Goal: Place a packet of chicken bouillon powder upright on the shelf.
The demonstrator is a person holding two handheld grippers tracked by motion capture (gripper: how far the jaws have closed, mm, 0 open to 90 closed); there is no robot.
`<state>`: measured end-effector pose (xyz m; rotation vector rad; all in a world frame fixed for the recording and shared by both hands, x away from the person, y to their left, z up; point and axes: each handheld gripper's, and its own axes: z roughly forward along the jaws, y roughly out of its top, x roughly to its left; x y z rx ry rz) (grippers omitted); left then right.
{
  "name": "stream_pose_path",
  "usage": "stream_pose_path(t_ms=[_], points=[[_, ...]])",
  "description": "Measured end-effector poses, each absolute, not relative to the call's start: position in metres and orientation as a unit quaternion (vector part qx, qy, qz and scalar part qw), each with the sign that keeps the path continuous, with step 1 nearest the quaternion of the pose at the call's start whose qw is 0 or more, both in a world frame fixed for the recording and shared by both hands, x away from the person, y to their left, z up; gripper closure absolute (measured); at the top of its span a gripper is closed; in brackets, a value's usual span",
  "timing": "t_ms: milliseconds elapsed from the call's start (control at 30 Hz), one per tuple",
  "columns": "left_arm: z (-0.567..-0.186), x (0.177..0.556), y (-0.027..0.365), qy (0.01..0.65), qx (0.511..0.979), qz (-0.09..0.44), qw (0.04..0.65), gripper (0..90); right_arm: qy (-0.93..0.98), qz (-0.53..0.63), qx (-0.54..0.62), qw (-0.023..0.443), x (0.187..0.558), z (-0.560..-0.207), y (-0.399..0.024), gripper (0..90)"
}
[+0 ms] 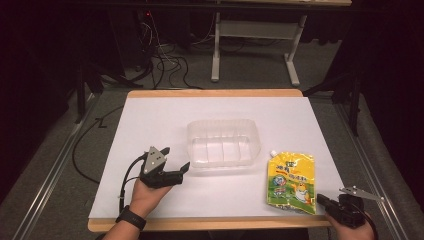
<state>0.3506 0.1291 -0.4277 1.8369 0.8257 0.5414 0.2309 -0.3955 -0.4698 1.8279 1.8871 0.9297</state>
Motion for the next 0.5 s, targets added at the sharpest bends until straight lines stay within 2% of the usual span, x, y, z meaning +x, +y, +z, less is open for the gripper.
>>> stream_pose_path(t_ms=[167,233,500], points=[[-0.427,0.351,0.130,0.343,0.760,0.224,0.505,14.8,0.672,0.335,0.639,0.167,0.232,-0.470,-0.392,90.0],[-0.427,0.351,0.132,0.344,0.760,0.225,0.504,14.8,0.670,0.348,0.638,0.149,0.234,-0.471,-0.390,90.0],[-0.428,0.348,0.134,0.342,0.765,0.229,0.496,14.9,0.702,0.351,0.604,0.137,0.241,-0.470,-0.373,90.0]])
